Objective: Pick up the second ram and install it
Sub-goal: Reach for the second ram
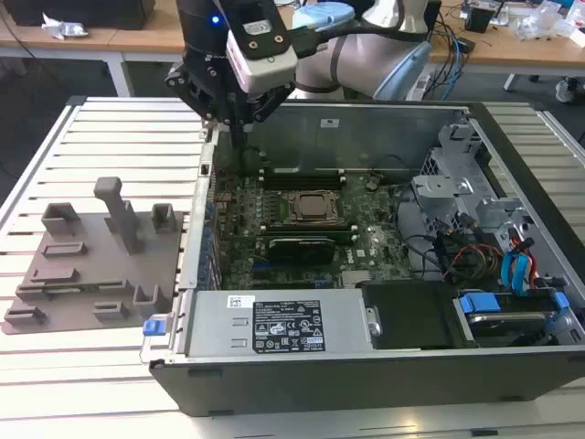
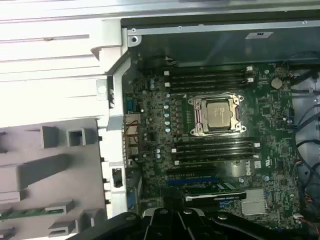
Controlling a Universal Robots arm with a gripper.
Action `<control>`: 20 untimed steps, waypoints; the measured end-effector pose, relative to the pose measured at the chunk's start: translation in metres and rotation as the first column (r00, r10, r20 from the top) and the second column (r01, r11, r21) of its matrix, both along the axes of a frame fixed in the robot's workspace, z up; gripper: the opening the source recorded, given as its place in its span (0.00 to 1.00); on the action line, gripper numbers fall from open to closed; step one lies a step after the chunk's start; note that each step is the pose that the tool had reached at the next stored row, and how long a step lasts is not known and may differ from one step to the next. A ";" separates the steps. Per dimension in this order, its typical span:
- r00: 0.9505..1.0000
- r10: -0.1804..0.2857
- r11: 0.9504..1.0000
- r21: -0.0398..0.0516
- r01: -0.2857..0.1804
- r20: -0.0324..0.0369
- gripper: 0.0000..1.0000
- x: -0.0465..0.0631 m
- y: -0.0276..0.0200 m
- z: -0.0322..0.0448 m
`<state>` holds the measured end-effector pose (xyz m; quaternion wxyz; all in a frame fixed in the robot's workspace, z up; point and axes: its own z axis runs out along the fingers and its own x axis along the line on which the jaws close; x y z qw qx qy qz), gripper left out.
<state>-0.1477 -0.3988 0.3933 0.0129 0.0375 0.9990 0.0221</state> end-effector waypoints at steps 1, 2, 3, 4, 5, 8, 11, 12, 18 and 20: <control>1.000 0.000 1.000 0.000 0.000 0.000 0.11 -0.007 0.0000 0.0000; 1.000 0.000 1.000 0.000 0.000 0.000 0.11 -0.017 0.0000 -0.0001; 1.000 0.000 1.000 0.000 0.000 0.000 0.11 -0.023 0.0000 -0.0001; 1.000 0.000 1.000 0.000 0.000 0.000 0.11 -0.028 0.0000 -0.0001; 1.000 0.000 1.000 0.000 0.000 0.000 0.11 -0.033 0.0000 -0.0001; 1.000 0.000 1.000 0.000 0.000 0.000 0.11 -0.053 0.0000 -0.0002; 1.000 0.000 1.000 0.000 0.000 0.000 0.11 -0.072 0.0000 -0.0010; 1.000 0.000 1.000 0.000 0.000 0.000 0.11 -0.078 0.0000 -0.0015; 1.000 0.000 1.000 0.000 0.000 0.000 0.11 -0.098 -0.0019 -0.0054; 1.000 0.000 1.000 0.000 0.000 0.000 0.11 -0.105 -0.0055 -0.0061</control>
